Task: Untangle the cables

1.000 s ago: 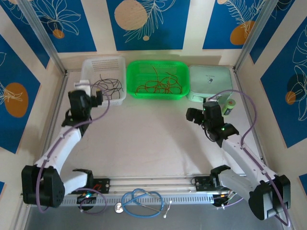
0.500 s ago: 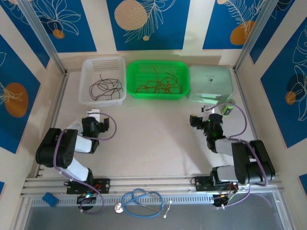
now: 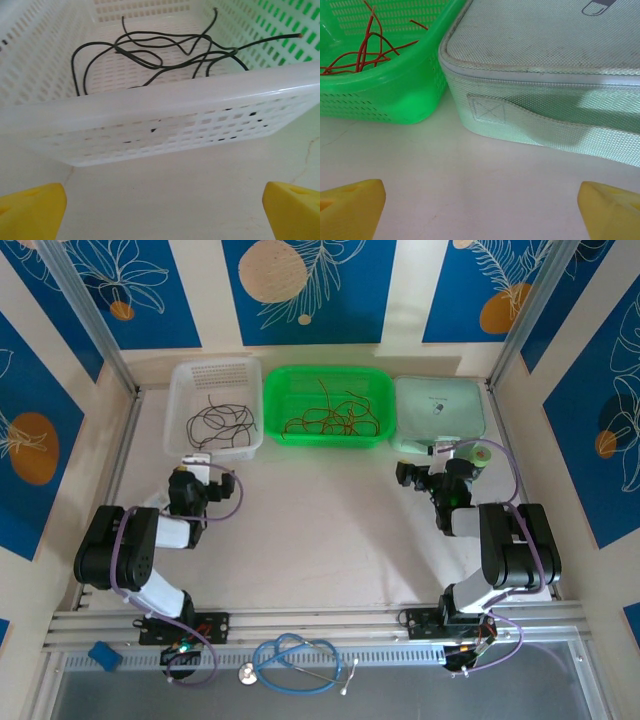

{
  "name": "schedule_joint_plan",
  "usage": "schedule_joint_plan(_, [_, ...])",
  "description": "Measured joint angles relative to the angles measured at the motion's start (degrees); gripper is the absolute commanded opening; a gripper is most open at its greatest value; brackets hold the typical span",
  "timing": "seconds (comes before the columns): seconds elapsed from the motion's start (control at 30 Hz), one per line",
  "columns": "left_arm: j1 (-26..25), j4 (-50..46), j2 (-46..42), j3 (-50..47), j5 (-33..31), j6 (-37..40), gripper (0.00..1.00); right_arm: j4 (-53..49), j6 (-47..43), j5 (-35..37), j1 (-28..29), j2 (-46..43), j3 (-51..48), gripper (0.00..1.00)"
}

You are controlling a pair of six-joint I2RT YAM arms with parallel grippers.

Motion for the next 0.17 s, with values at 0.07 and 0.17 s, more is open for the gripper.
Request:
schedule_joint_plan(0.07, [0.00,-0.37,0.00,0.33,0.92,0.13,1.00,0.00,0.00,-0.02,0.00,0.00,0.00,0.99])
schedule_joint_plan(0.17, [0.00,-0.66,0.00,0.35,1.55,0.39,1.00,0.00,0.00,-0.02,0.00,0.00,0.02,0.99])
